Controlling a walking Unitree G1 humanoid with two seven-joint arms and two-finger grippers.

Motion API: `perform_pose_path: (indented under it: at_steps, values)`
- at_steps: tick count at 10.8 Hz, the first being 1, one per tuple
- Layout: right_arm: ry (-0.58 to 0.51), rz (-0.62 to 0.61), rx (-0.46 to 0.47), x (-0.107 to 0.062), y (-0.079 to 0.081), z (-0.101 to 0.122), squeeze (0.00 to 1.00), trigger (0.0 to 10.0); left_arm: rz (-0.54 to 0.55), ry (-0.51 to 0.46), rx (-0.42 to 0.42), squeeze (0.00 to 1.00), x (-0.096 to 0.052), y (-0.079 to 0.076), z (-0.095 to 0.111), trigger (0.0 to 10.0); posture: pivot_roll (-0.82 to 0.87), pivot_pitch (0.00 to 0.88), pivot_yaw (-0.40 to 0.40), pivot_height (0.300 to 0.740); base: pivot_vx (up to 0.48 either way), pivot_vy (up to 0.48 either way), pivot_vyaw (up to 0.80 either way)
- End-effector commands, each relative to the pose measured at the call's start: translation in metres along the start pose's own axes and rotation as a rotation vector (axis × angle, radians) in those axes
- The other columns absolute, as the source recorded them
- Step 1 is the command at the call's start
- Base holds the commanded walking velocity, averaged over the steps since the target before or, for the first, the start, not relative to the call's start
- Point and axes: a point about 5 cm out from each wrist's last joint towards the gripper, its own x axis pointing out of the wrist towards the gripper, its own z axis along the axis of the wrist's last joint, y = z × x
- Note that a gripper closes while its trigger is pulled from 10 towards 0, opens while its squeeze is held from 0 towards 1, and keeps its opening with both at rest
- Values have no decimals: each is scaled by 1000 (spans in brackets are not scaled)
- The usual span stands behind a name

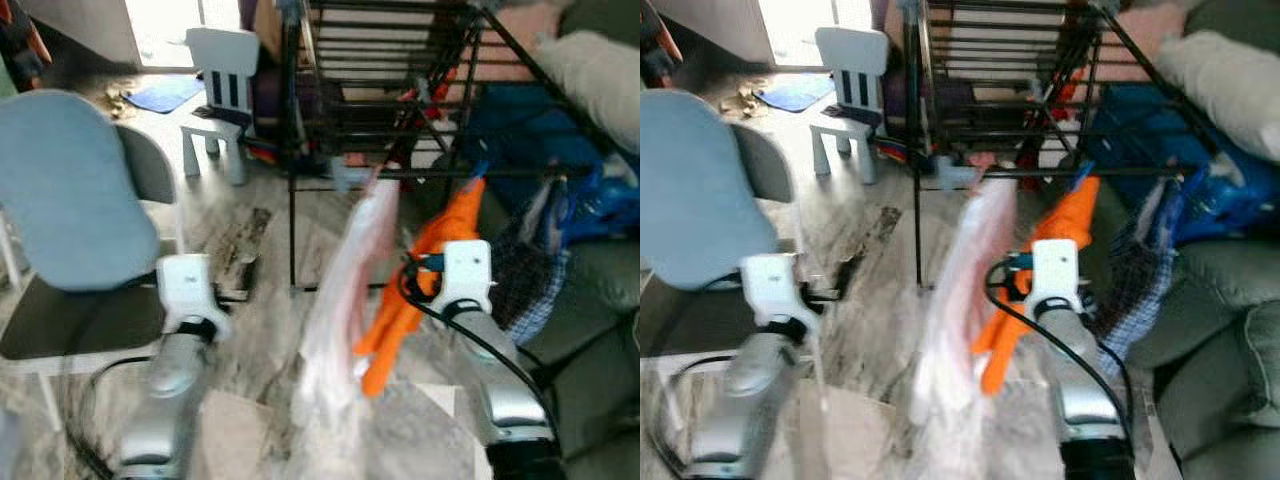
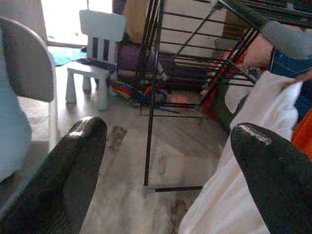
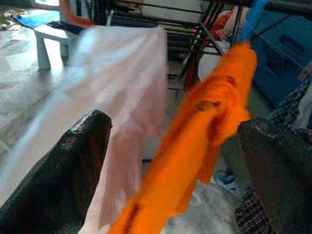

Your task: Hang hanger

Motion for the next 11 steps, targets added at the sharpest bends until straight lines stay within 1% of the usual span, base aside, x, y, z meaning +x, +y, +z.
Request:
perform_pose_path:
  at_steps: [1,5,6,8,9,11]
  values:
    - [-4,-33,-12,0,-9,1,0,10000,-33,-2,-12,0,2,-10,1,10000,-175,22,-30,740,0,-480,0]
    - [-23,-25,-29,1,-9,4,0,10000,-25,4,0,0,3,-10,1,10000,-174,19,-30,740,0,-480,0]
    - [-30,-19,-37,2,-8,5,0,10000,-23,2,3,0,3,-10,1,10000,-174,17,-31,740,0,-322,0]
    - [-24,-11,-36,4,-8,4,0,10000,-6,-11,-16,0,4,-8,1,10000,-177,16,-32,740,0,0,0]
    - [-24,-7,-38,3,-8,4,0,10000,-18,-21,-19,0,4,-8,2,10000,-178,14,-31,740,0,0,0]
    - [-24,1,-35,3,-7,4,0,10000,-28,-25,-28,0,5,-10,2,10000,-179,8,-29,740,0,405,0]
